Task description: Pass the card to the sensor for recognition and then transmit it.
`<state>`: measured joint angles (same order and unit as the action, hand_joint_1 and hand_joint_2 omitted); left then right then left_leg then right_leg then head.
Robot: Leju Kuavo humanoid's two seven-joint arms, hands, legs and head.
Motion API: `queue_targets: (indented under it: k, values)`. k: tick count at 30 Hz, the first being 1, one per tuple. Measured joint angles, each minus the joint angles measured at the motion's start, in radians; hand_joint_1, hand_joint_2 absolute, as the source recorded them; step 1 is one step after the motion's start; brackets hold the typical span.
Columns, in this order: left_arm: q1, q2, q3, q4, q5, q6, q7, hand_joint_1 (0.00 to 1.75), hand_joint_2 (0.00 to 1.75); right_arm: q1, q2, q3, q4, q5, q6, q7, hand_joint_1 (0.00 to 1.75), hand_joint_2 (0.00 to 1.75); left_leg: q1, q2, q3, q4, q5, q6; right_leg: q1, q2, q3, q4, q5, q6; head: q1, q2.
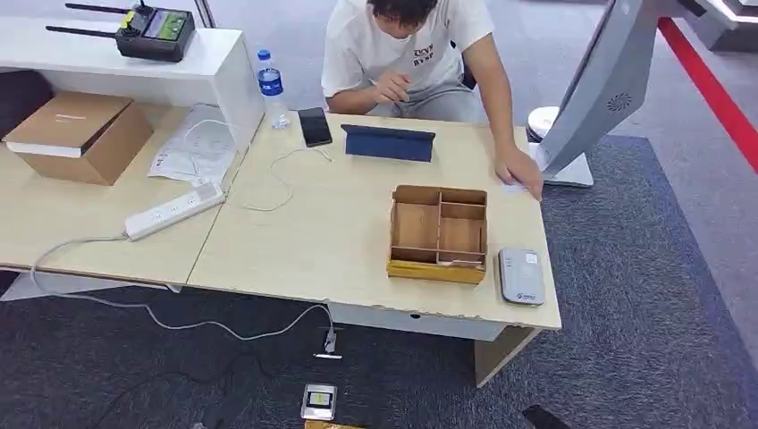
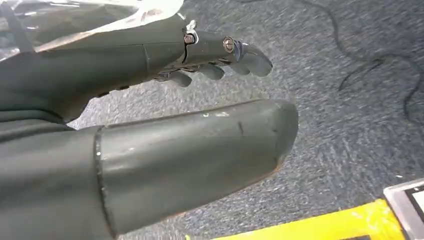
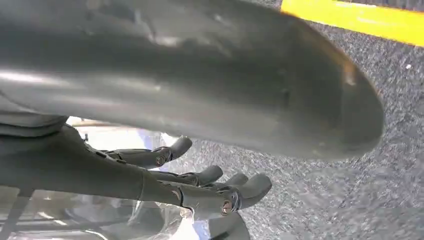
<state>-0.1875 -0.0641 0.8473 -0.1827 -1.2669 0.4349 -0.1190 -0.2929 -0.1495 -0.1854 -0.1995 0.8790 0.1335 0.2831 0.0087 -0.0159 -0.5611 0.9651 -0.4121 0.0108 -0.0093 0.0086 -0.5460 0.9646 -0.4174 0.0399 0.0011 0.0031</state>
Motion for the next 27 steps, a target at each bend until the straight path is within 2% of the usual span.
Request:
queue_targets:
  k: [10,14,23,27]
  values:
    - [0.012,0.0,0.026,0.001,0.014,0.007,0.001,0.0,0.0,-0.016,0.027,0.047,0.0,0.034,0.017,0.004,0.0,0.0,0.0,0.0,0.0,0.0,0.0,0.0,0.0,0.0,0.0,0.0,0.0,0.0,0.0,0.0]
    - [0.012,0.0,0.038,0.002,0.013,-0.002,0.026,0.0,0.0,-0.017,0.034,0.065,-0.005,0.047,0.006,-0.001,0.0,0.0,0.0,0.0,0.0,0.0,0.0,0.0,0.0,0.0,0.0,0.0,0.0,0.0,0.0,0.0]
    - [0.013,0.002,0.043,0.002,0.003,-0.023,0.045,0.0,0.0,-0.013,0.034,0.08,-0.005,0.045,0.012,0.004,0.0,0.0,0.0,0.0,0.0,0.0,0.0,0.0,0.0,0.0,0.0,0.0,0.0,0.0,0.0,0.0]
    - [0.012,0.002,0.045,0.002,0.006,-0.025,0.032,0.0,0.0,-0.017,0.027,0.08,-0.008,0.011,0.01,0.009,0.0,0.0,0.0,0.0,0.0,0.0,0.0,0.0,0.0,0.0,0.0,0.0,0.0,0.0,0.0,0.0]
